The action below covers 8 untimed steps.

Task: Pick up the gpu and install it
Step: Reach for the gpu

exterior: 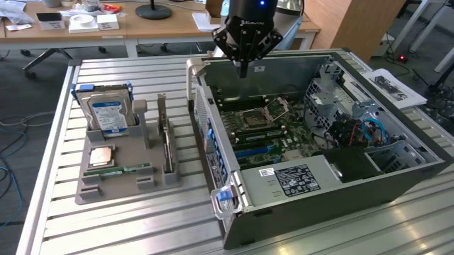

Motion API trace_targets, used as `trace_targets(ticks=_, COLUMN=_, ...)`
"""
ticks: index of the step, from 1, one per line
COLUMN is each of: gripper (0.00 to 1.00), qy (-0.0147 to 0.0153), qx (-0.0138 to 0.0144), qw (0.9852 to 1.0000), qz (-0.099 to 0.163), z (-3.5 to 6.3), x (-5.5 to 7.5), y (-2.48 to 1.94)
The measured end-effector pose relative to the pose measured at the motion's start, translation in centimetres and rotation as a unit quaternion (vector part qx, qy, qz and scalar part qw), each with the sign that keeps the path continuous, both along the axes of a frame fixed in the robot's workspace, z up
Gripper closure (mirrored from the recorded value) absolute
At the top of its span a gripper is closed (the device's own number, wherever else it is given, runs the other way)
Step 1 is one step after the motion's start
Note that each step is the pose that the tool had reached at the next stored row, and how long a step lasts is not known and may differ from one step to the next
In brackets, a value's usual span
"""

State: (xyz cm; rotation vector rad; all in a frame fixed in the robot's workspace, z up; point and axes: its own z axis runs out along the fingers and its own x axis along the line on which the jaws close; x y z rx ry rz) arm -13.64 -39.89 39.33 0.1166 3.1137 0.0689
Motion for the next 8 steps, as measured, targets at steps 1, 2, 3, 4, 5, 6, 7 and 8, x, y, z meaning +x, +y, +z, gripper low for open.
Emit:
trace_targets(ticks=1, gripper=0.89, qy=0.0000, qx=0.0000, qw=1.0000, qz=0.000, z=0.00, x=-0.2, y=0.00)
trace_targets(ticks=2, gripper=0.89, qy=0.0000, qx=0.0000, qw=1.0000, qz=0.000, z=0.00, x=-0.3, y=0.00)
trace_targets(ticks=3, gripper=0.89, qy=0.0000, qx=0.0000, qw=1.0000, qz=0.000, z=0.00, x=-0.5, y=0.00)
trace_targets(ticks=4, gripper=0.89, qy=0.0000, qx=0.0000, qw=1.0000, qz=0.000, z=0.00, x=-0.6, y=0.00)
trace_targets(ticks=5, gripper=0.89, qy=0.0000, qx=0.0000, qw=1.0000, qz=0.000, z=0.00, x=-0.8, y=0.00)
trace_targets(ticks=6, gripper=0.89, qy=0.0000, qx=0.0000, qw=1.0000, qz=0.000, z=0.00, x=-0.9, y=0.00)
trace_targets(ticks=7, gripper=0.89, qy=0.0000, qx=0.0000, qw=1.0000, qz=0.000, z=0.00, x=-1.1, y=0.00)
trace_targets(ticks=8, gripper=0.89, qy=0.0000, qx=0.0000, qw=1.0000, qz=0.000, z=0.00, x=-1.2, y=0.00)
